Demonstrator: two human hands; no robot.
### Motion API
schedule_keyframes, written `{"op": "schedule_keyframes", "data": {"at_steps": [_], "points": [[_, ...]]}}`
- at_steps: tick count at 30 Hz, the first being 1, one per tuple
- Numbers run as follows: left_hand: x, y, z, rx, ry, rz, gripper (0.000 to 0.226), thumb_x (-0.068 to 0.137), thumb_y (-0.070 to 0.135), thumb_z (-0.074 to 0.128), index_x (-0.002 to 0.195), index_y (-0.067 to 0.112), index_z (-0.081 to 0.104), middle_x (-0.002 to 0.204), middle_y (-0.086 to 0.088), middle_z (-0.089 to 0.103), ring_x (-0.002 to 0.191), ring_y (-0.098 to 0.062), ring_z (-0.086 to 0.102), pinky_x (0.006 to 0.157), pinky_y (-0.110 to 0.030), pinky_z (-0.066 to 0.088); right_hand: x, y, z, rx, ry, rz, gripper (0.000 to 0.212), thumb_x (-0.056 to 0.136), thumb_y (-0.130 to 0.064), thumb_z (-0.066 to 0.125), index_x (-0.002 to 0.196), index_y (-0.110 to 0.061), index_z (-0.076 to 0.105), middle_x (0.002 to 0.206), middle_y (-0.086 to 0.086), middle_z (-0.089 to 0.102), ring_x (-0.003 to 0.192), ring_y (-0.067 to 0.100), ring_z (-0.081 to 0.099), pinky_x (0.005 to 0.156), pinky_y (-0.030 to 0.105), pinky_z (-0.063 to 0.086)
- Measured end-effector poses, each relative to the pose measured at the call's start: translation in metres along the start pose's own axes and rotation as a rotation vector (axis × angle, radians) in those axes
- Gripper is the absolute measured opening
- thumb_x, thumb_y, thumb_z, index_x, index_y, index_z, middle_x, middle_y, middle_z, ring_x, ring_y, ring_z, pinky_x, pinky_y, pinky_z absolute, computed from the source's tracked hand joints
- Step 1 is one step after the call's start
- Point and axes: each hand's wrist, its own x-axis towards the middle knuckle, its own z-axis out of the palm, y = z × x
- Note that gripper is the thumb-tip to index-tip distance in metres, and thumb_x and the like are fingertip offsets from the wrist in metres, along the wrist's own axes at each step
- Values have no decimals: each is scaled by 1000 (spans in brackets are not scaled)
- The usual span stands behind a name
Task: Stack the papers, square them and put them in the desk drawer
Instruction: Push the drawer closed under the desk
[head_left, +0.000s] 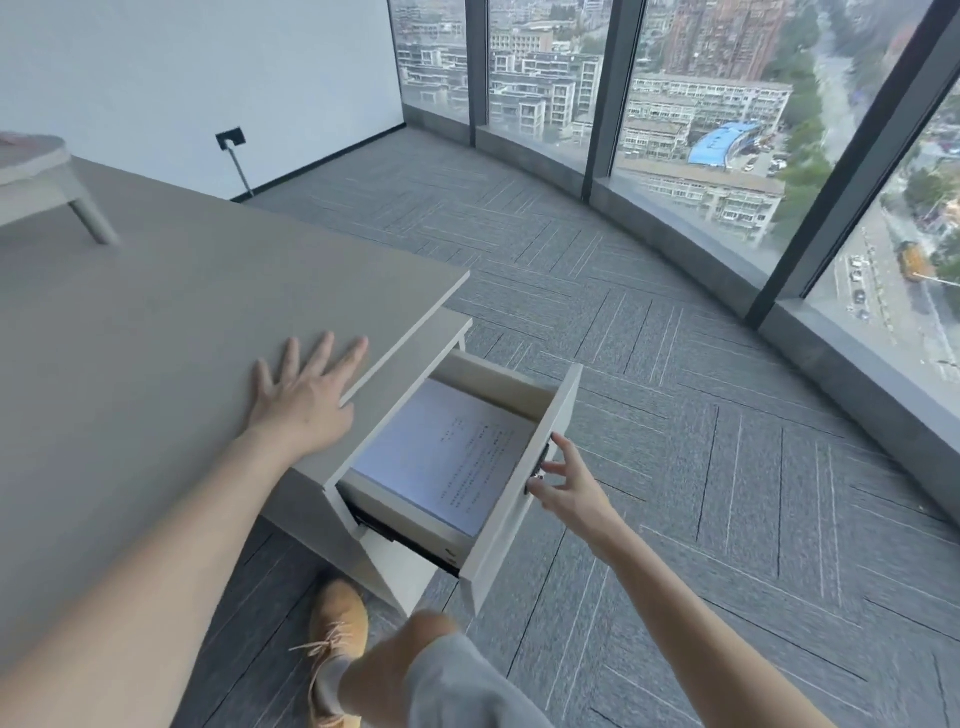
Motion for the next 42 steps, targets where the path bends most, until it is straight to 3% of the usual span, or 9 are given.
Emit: {"op": "schedule_keyframes", "data": {"at_steps": [6,13,20,24,34,42], "points": [[0,-1,-2,-16,-1,19,85,90,30,46,153,48,-8,168,3,-10,152,-37,-7,117,-64,2,35,-22,39,16,-25,-19,86,75,-50,69,147,-50,22,138,5,57,122,28,59,102,54,50],[0,-3,-1,-20,14,37,88,87,28,46,153,47,-9,168,1,-10,152,-38,-7,117,-65,3,58,-52,76,20,-62,-40,98,74,-46,74,153,-44,16,143,11,52,124,29,59,105,52,48],[0,-2,-1,-22,18,28,90,84,24,44,153,47,-9,168,0,-8,152,-39,-8,116,-66,1,85,-68,105,20,-57,-62,92,83,-34,75,155,-37,18,141,12,54,124,29,56,106,48,47],[1,-3,1,-21,29,35,90,84,26,46,153,47,-8,168,0,-7,152,-39,-7,116,-67,2,96,-72,115,39,-58,-79,90,84,-30,77,154,-34,21,138,12,53,121,29,58,99,41,50],[0,-3,1,-18,48,28,90,84,25,46,153,45,-8,168,-1,-7,151,-40,-7,116,-66,2,111,-80,133,45,-48,-86,92,77,-33,80,152,-34,27,122,1,55,121,31,62,102,51,50],[-1,-1,1,-2,55,22,90,84,24,44,154,44,-9,168,-2,-8,151,-42,-7,115,-67,2,114,-83,141,-5,-29,-86,92,82,-34,77,156,-32,22,130,7,57,116,34,65,102,48,51]]}}
